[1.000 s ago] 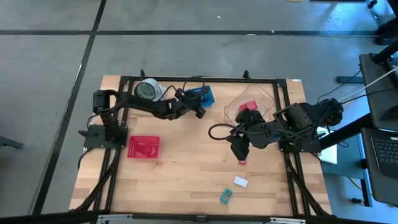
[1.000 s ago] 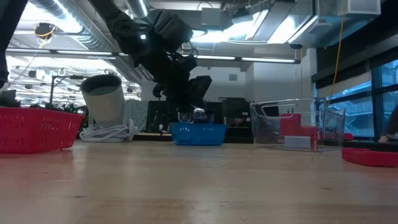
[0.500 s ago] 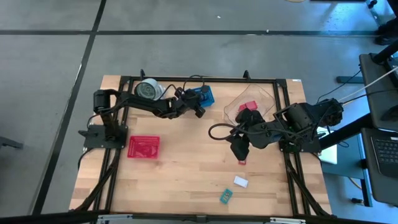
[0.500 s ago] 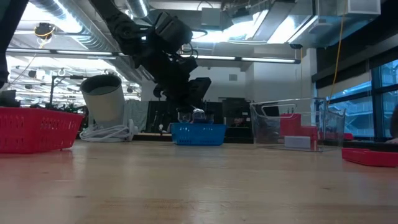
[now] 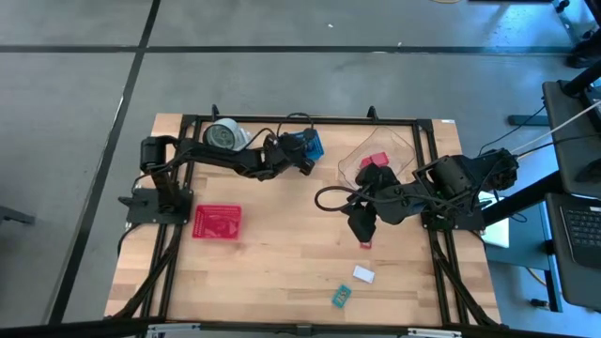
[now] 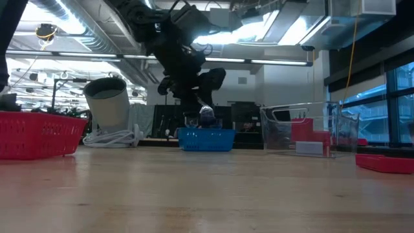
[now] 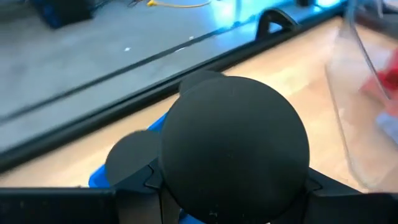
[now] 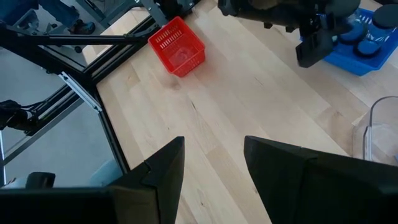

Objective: Pick & Place Office items
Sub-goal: Put the bottom-left black hourglass into the blue basket

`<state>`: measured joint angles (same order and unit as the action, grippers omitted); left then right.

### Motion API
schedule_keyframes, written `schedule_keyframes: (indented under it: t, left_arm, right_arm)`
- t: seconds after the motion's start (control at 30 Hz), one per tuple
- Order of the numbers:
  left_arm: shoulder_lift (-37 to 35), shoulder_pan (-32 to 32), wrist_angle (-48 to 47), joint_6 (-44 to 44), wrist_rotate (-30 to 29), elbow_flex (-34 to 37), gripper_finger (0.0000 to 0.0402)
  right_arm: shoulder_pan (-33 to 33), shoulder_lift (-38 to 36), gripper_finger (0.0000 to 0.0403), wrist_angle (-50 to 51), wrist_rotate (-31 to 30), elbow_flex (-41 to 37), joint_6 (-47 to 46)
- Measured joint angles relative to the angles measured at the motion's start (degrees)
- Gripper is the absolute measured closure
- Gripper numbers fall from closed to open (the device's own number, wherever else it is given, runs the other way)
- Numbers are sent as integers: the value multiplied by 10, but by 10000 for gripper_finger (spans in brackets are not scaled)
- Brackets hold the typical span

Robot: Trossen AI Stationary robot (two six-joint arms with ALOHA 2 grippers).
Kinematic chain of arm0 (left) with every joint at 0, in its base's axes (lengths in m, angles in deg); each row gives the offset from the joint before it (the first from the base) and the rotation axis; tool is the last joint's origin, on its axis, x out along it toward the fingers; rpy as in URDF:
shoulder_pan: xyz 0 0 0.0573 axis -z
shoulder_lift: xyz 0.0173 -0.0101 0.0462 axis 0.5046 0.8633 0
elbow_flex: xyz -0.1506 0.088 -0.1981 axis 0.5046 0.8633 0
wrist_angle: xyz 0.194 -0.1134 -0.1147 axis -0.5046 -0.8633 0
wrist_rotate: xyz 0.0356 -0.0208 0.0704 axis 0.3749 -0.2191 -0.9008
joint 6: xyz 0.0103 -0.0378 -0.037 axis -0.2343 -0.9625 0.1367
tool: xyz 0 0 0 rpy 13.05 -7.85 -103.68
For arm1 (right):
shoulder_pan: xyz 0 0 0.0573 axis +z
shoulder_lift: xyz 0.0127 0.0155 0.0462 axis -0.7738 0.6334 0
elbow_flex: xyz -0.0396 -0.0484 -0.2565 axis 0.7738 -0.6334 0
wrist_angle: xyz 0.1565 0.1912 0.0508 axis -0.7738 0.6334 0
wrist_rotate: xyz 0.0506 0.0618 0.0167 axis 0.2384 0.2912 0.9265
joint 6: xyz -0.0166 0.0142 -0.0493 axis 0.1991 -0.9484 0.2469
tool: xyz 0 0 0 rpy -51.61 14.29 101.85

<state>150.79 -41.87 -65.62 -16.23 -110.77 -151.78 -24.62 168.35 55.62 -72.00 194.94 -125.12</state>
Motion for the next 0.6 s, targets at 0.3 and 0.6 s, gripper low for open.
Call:
schedule_keyframes:
  t: [0.3,0.6]
  left_arm:
    - [15,16,0,-130,-12,-2,235]
    - [39,17,7,-185,-50,-2,235]
  right_arm:
    - [0,0,233,0,-1,0,0]
    - [0,0,233,-2,-1,0,0]
